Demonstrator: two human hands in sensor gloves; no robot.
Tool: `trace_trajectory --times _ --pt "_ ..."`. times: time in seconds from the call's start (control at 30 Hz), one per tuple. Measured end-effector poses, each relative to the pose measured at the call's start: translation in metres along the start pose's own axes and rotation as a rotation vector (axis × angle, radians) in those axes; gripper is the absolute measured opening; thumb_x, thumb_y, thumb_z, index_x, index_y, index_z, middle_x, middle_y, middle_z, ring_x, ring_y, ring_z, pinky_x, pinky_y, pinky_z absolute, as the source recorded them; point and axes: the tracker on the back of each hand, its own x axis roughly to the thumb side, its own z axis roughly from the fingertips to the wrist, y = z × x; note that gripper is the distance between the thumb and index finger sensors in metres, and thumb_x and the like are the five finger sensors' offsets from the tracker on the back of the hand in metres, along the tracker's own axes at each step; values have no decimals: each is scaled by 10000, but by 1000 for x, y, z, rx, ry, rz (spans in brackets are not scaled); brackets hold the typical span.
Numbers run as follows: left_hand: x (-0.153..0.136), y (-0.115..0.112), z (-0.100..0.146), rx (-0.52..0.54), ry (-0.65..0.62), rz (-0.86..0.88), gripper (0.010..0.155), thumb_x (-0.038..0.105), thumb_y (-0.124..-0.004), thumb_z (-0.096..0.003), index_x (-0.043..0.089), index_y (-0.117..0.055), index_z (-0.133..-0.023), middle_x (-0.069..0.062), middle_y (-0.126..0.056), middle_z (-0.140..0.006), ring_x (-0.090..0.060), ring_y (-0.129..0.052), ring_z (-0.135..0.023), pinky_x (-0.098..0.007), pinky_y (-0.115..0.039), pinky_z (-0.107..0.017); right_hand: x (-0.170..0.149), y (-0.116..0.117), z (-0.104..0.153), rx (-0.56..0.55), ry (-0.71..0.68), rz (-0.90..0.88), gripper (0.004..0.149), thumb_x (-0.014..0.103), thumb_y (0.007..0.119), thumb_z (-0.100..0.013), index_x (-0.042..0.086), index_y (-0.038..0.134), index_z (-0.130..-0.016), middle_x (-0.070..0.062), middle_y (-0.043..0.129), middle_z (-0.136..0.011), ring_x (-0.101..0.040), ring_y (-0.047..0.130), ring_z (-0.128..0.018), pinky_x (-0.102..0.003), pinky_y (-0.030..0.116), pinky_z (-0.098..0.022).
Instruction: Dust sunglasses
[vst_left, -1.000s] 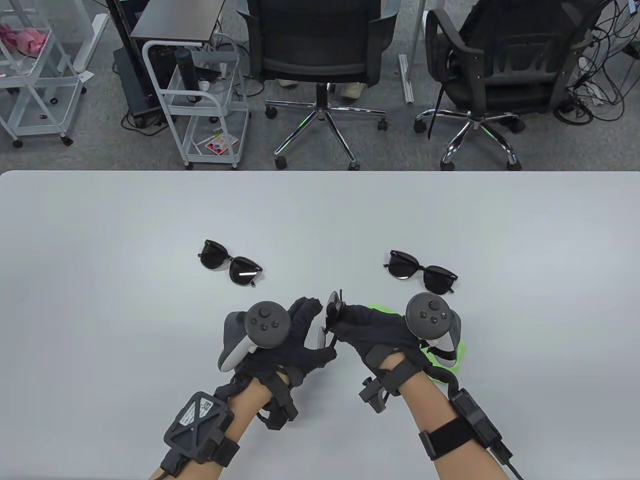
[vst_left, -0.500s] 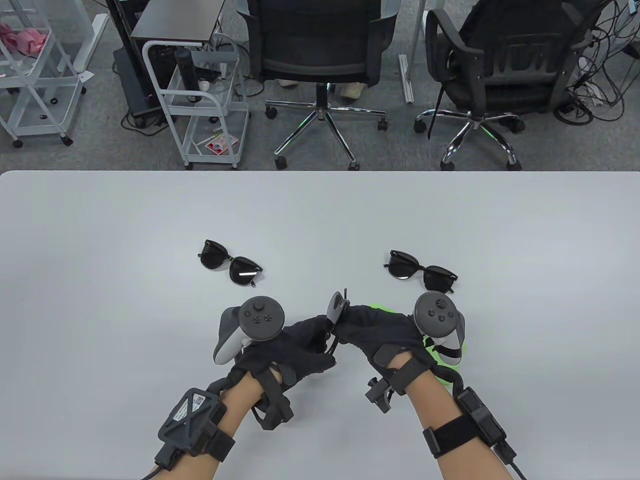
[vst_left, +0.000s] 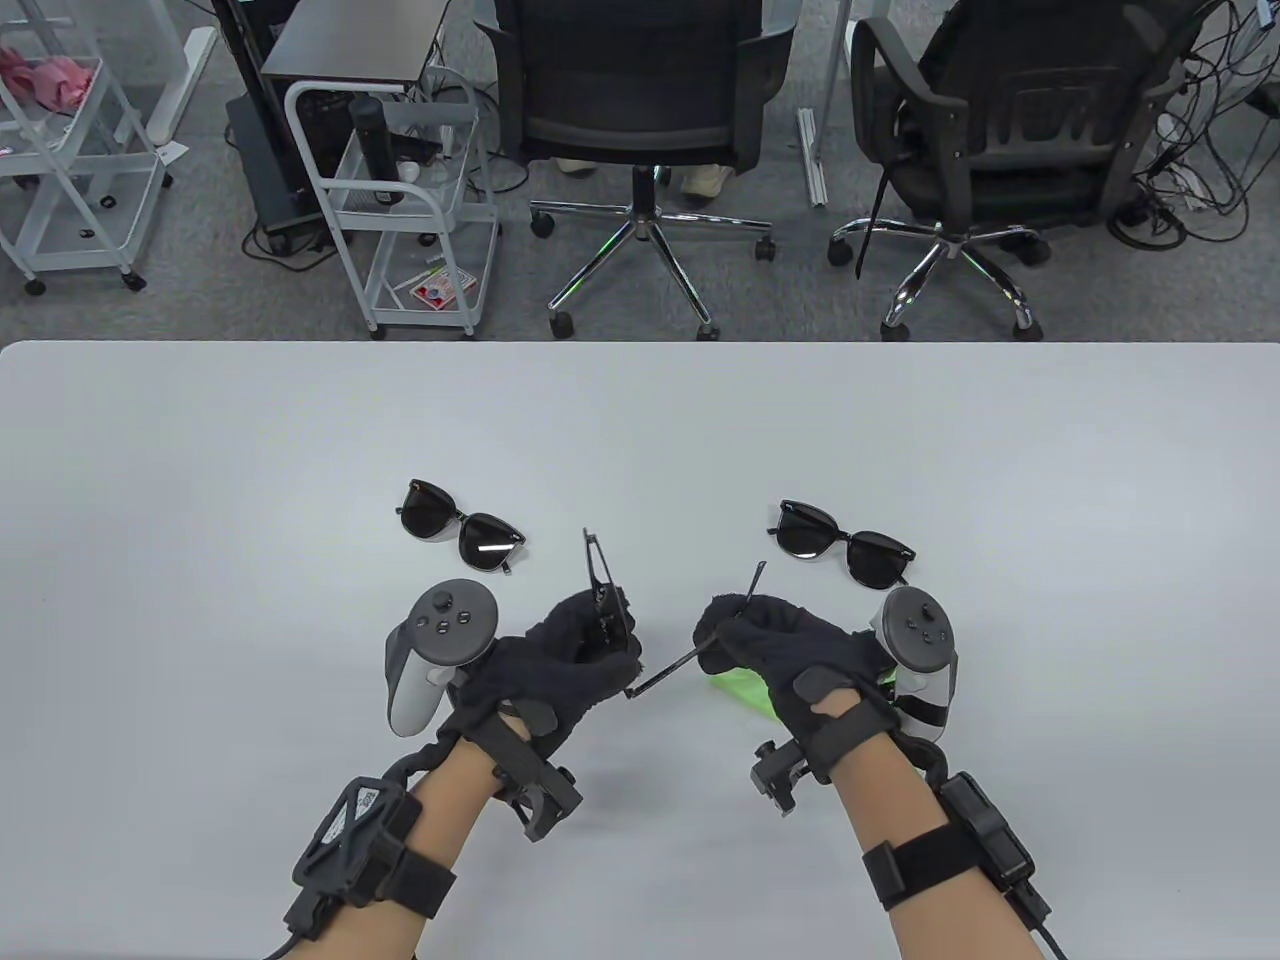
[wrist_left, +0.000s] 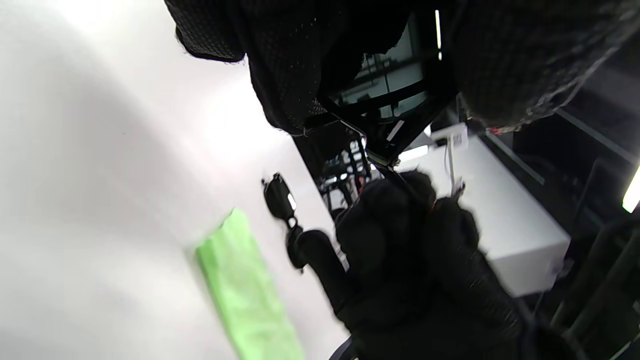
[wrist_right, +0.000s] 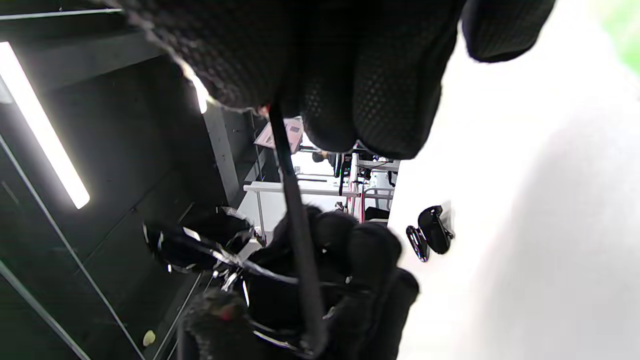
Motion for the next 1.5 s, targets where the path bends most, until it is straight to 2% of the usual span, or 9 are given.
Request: trace_trajectory --times 0.27,0.4,0.5,0.57,0.67,0.9,1.07,1.2,1.5 --pt "1 5 3 54 -6 -62 841 654 -843 -326 371 -505 -1042 107 -654 -1063 -110 -951 -932 -389 -658 -774 -1 5 3 -65 66 52 427 359 850 -464 76 885 -782 -149 990 -741 -348 1033 -573 -626 690 -564" --pt "7 5 6 119 -7 -210 842 651 -837 -332 359 -504 -1048 94 -650 -1064 -128 -946 -922 -418 -644 -769 21 -4 14 -274 27 468 627 440 884 -425 -19 831 -849 -272 899 -828 -475 947 -655 -676 633 -543" --pt "10 5 8 178 -4 -379 847 649 -841 -324 349 -518 -1047 87 -664 -1057 -138 -959 -907 -430 -651 -758 42 -3 20 -317 -97 707 714 483 875 -429 -28 750 -912 -291 801 -904 -518 858 -723 -685 594 -555" --pt "12 1 8 176 -4 -469 846 647 -845 -318 345 -531 -1044 82 -676 -1052 -144 -967 -896 -435 -654 -753 53 5 21 -281 -211 803 697 486 862 -438 15 736 -936 -257 777 -942 -495 835 -769 -676 588 -578" --pt "15 -10 6 150 -20 -569 848 647 -849 -310 340 -548 -1041 52 -695 -1045 -149 -981 -882 -440 -662 -747 58 26 19 -133 -347 778 644 448 861 -442 77 743 -956 -221 719 -1008 -486 765 -860 -679 574 -610" --pt "22 -38 3 37 -72 -714 848 651 -851 -300 345 -567 -1038 79 -715 -1039 -144 -994 -875 -443 -672 -744 57 53 17 24 -388 808 563 395 869 -441 121 796 -927 -196 715 -1031 -482 735 -908 -704 550 -623" --pt "21 -45 1 14 -67 -734 850 656 -843 -299 340 -569 -1038 76 -721 -1037 -145 -999 -872 -445 -675 -742 53 47 15 22 -352 720 439 347 884 -435 121 895 -810 -173 777 -998 -469 769 -897 -712 558 -618" --pt "21 -43 2 16 -65 -716 850 659 -844 -299 341 -573 -1039 76 -725 -1035 -146 -1000 -869 -445 -674 -742 54 41 14 -1 -333 677 426 330 880 -437 112 902 -802 -184 777 -995 -484 757 -895 -721 542 -616" --pt "17 -38 2 11 -45 -736 834 657 -842 -308 343 -588 -1037 70 -733 -1033 -156 -1008 -857 -456 -675 -737 77 31 26 -234 -503 1122 415 321 870 -436 128 891 -803 -177 780 -985 -481 748 -894 -720 516 -615"
